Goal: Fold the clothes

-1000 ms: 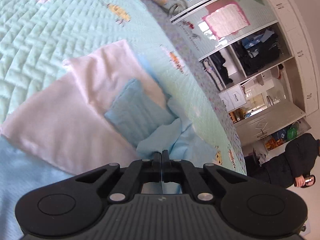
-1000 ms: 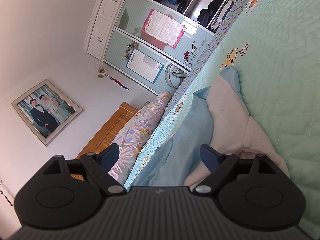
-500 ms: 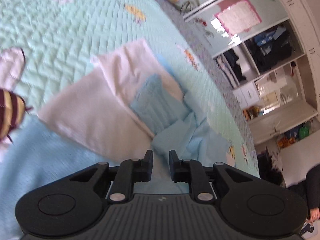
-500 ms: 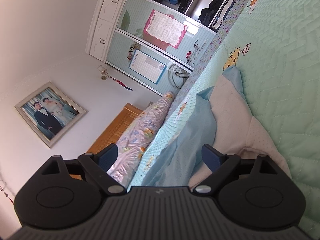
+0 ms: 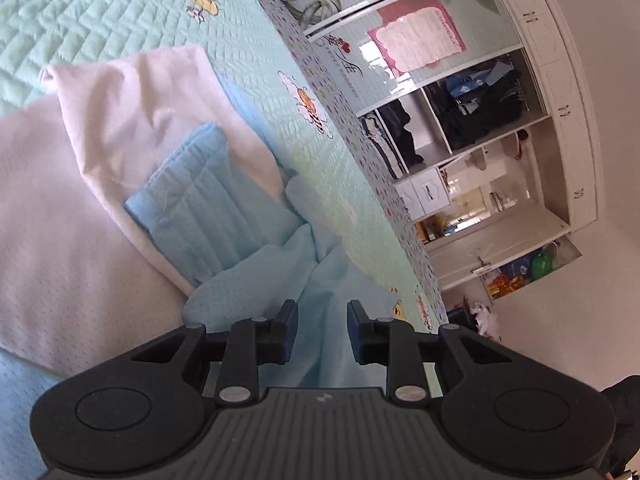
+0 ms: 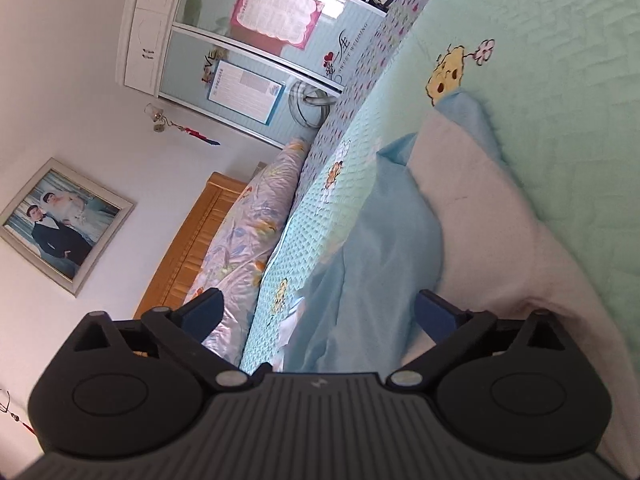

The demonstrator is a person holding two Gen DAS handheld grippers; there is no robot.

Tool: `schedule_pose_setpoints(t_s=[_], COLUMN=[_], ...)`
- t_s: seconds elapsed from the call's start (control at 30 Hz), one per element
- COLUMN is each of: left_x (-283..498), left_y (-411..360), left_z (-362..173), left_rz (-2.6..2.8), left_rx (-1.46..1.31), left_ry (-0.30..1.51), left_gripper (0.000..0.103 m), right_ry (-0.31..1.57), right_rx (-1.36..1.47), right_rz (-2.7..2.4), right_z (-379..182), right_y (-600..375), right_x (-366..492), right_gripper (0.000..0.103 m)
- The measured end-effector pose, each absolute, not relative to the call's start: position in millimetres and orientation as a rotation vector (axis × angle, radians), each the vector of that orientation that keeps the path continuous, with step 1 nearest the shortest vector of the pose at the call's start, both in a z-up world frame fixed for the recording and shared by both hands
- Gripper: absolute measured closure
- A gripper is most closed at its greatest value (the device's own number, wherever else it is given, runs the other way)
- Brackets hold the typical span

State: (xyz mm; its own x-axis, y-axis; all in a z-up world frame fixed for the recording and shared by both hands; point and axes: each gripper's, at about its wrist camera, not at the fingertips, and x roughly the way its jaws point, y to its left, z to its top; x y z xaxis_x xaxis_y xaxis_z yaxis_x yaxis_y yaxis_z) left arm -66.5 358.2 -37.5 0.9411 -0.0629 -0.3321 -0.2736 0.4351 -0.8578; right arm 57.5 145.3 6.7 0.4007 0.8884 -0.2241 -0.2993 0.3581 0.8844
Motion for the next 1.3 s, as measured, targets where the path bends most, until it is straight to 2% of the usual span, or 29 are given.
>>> schedule_pose_setpoints(t_s=[0.23, 0.27, 0.3, 0.37, 0.43, 0.57, 0.7, 0.77, 0.83, 1.03, 1.1, 1.2, 1.3], left_x=[-69.6, -69.9, -70.0, -69.8, -68.9, -70.3, -68.9, -69.0, -70.4, -89.4, -93.2, -75.9, -41.9], left_y=[371.9, 373.9, 375.1, 375.1, 374.5, 375.5, 375.2, 375.1, 376.9, 376.5, 372.0, 361.5, 352.0], left_z=[-53.6, -55.5, -57.0, -57.9, -58.7, -59.3, -57.3, -56.2, -54.9, -30.6, -16.0, 1.1, 6.3], left_rz=[0.13, 0.131, 0.129, 0.131, 0.134, 0.162, 0.173, 0.175, 0.171, 0.205, 0.161, 0.055, 0.001], left_rx=[-1.127, -1.132, -1.135, -1.115, -1.102, -1.075, -1.051, -1.048, -1.061, -1.046, -1.033, -1.001, -0.932], left_ry=[0.296, 0.291, 0.287, 0.293, 0.3, 0.331, 0.348, 0.352, 0.353, 0.347, 0.332, 0.355, 0.417], left_gripper=[0.07, 0.07, 0.07, 0.07, 0.07, 0.078, 0.078, 0.078, 0.077, 0.066, 0.06, 0.05, 0.05], right_ry=[0.887, 0.894, 0.903, 0.938, 0.951, 0.901, 0.884, 0.894, 0.907, 0.797, 0.772, 0.824, 0.89], right_rx=[0.64, 0.626, 0.61, 0.558, 0.511, 0.39, 0.265, 0.306, 0.375, 0.417, 0.505, 0.681, 0.791], right_rz=[0.847, 0.86, 0.868, 0.82, 0.779, 0.726, 0.685, 0.712, 0.731, 0.706, 0.811, 1.024, 1.114], right_z=[12.1, 12.9, 13.6, 14.3, 13.5, 21.7, 22.1, 19.1, 17.3, 44.3, 51.8, 48.8, 33.5], right_y=[183.5, 188.7, 193.6, 201.4, 203.0, 189.7, 181.2, 175.8, 166.0, 151.1, 150.5, 163.1, 176.7], right_x=[56.9, 56.1, 55.7, 54.8, 52.7, 47.0, 46.7, 47.4, 47.7, 27.8, 20.2, 15.7, 16.3], right_gripper=[0.0, 0.003, 0.01, 0.069, 0.096, 0.099, 0.099, 0.097, 0.087, 0.073, 0.072, 0.065, 0.064])
